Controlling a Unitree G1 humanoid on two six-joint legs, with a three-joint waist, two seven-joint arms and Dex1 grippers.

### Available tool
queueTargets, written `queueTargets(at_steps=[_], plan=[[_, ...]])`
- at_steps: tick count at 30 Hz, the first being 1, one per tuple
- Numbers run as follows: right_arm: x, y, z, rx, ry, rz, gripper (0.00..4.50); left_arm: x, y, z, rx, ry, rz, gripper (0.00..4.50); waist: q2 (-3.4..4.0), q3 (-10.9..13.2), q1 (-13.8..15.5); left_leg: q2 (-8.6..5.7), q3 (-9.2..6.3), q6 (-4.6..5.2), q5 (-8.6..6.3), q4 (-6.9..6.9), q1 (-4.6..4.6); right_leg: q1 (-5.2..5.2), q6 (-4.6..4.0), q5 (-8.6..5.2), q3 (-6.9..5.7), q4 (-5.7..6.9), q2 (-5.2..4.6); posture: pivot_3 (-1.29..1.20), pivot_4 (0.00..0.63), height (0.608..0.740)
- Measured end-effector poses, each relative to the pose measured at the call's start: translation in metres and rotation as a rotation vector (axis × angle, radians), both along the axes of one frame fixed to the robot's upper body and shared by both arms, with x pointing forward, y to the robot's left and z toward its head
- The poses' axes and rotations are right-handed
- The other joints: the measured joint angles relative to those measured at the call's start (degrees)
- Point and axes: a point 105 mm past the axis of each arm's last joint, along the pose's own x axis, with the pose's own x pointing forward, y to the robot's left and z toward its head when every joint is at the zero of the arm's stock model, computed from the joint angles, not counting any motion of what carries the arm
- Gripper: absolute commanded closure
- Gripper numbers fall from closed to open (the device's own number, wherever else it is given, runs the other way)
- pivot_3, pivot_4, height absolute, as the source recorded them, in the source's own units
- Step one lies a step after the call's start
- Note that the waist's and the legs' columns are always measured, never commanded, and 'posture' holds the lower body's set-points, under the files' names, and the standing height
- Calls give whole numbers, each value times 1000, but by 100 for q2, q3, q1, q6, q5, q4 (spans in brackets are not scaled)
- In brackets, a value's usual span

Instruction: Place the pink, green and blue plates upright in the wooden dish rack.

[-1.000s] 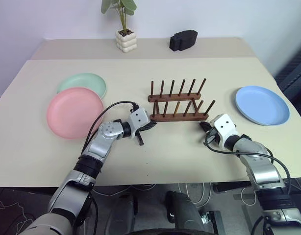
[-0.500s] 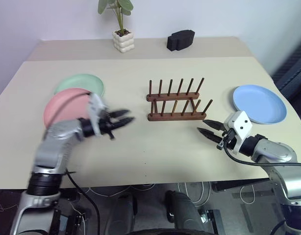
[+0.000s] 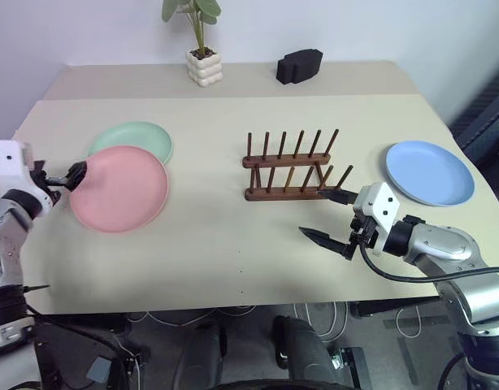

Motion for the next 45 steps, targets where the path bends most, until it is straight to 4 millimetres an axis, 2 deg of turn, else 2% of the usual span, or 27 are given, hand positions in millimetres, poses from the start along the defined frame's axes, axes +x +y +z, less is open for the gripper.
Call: queueTargets(at_steps=[4, 6, 12, 15, 22, 24, 31, 35, 37, 39, 42, 45], plan=[[3, 0, -5, -17, -3, 6, 76, -7, 16, -19, -60, 74, 95, 39, -7, -2, -4, 0, 1, 0, 0, 0, 0, 0, -1, 1, -1, 0, -1, 0, 150, 740], [3, 1, -8, -19, 0, 11, 76, -9, 16, -29, -85, 110, 104, 39, -7, -2, -11, 0, 1, 0, 0, -1, 0, -1, -1, 1, -1, 0, -1, 0, 150, 740], [3, 6, -11, -20, -4, 22, 76, -7, -10, -54, -167, 202, -3, 39, -8, -3, -8, 0, 2, -1, 0, -1, 0, -1, -2, 1, -1, 0, -2, 0, 150, 740], [3, 6, -11, -21, -8, 15, 0, -6, -15, -58, -182, 211, -27, 825, -8, -3, -12, 0, 2, -1, 0, -2, 0, -2, -2, 1, -1, 1, -2, 0, 150, 740], [1, 2, -19, -19, 15, -8, 0, -5, -9, -61, -192, 185, -24, 4375, -8, -3, -3, 0, 5, -1, 0, -4, 1, -2, -3, 1, -1, 0, -6, 0, 150, 740], [1, 3, -18, -17, 10, -8, 0, -2, -10, -53, -190, 149, -38, 4447, -9, -8, 9, 0, 5, -1, 0, -4, 3, -1, -3, 1, -1, 0, -7, 0, 150, 740], [0, 4, -16, -19, -1, -3, 0, -1, -11, -48, -221, 80, -66, 4447, -7, -9, -5, 0, 6, -1, 0, -4, 3, -1, -3, 1, 0, 0, -7, 0, 150, 740], [2, 7, -6, -29, -37, 11, 0, 0, -14, -39, -244, 11, -88, 4447, -10, -8, -7, 1, 5, -1, 0, -4, 2, -2, -3, 2, -1, 1, -6, 0, 150, 740], [6, 10, 6, -48, -77, 19, 0, 5, -20, -23, -234, -44, -113, 4447, -17, -2, 4, 1, 3, -1, 0, -2, -1, -4, -4, 2, -2, 0, -6, 0, 150, 740], [10, 17, 27, -64, -148, 39, 0, 14, -31, 3, -206, -128, -144, 4447, -20, 0, 12, 0, 2, -2, 1, 1, -5, -5, -5, 3, -2, 0, -6, 0, 150, 740], [11, 38, 62, -93, -303, 96, 0, 27, -72, 65, -108, -301, -262, 4447, -26, -2, 39, -5, 1, -2, 0, -2, -8, -4, -2, 3, -3, -6, -6, 0, 150, 740], [19, 59, 68, -156, -390, 109, 0, 32, -106, 97, -75, -399, -336, 4447, -25, -2, 5, -12, 3, -3, 0, -7, -10, -6, 8, 8, -2, -6, -9, 0, 150, 740]])
